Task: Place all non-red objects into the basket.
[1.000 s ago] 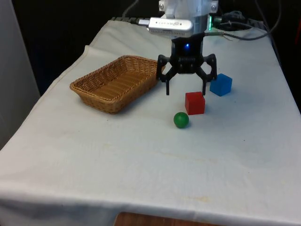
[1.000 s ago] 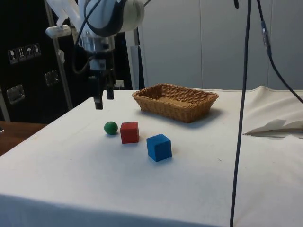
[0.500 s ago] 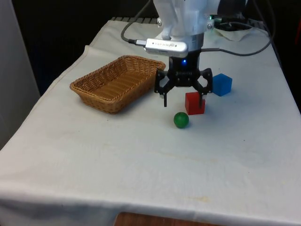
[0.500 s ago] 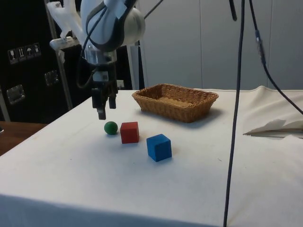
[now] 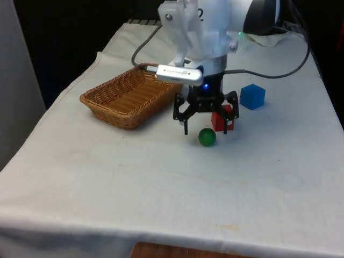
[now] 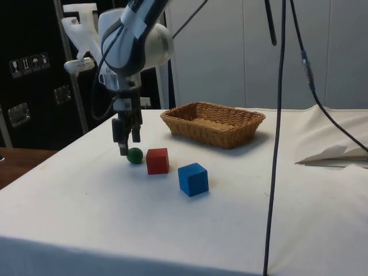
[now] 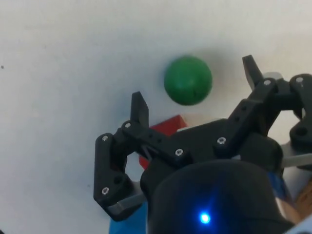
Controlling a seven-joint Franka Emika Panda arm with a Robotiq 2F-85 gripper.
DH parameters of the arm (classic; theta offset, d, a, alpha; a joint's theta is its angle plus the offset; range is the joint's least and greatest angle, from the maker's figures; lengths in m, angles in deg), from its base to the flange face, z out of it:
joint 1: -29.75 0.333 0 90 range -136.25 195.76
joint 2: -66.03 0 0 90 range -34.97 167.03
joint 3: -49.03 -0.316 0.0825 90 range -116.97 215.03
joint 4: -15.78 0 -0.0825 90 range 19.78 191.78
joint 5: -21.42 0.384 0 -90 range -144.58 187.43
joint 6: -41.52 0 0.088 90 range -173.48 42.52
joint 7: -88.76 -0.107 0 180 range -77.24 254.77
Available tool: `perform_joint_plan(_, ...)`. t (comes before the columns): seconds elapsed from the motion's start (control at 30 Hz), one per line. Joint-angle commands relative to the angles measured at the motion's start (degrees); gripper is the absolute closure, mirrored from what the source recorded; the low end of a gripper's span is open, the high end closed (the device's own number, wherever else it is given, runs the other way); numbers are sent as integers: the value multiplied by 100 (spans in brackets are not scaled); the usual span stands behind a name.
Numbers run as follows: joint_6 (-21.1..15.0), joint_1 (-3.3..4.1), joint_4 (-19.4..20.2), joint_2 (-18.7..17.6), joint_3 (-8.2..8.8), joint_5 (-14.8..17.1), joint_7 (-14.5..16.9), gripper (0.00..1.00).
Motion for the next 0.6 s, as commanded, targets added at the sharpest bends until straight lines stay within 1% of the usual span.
perform_joint_plan(0.0,0,-69,-46,-52,-69,74,80,0)
perform_joint_plan(0.07,0,-80,-92,-132,-57,212,223,0)
perform_joint_plan(0.17,0,-103,-115,-195,-52,321,361,0)
perform_joint_plan(0.23,0,-103,-120,-223,-40,390,447,0)
perform_joint_plan(0.27,0,-52,-103,-206,11,344,384,0)
perform_joint_plan(0.3,0,-103,-120,-235,-23,435,521,0)
perform_joint_plan(0.43,11,-92,-115,-235,17,447,573,0)
perform_joint_plan(0.53,6,-74,-109,-241,29,441,556,0)
perform_joint_plan(0.57,6,-57,-103,-235,52,418,539,0)
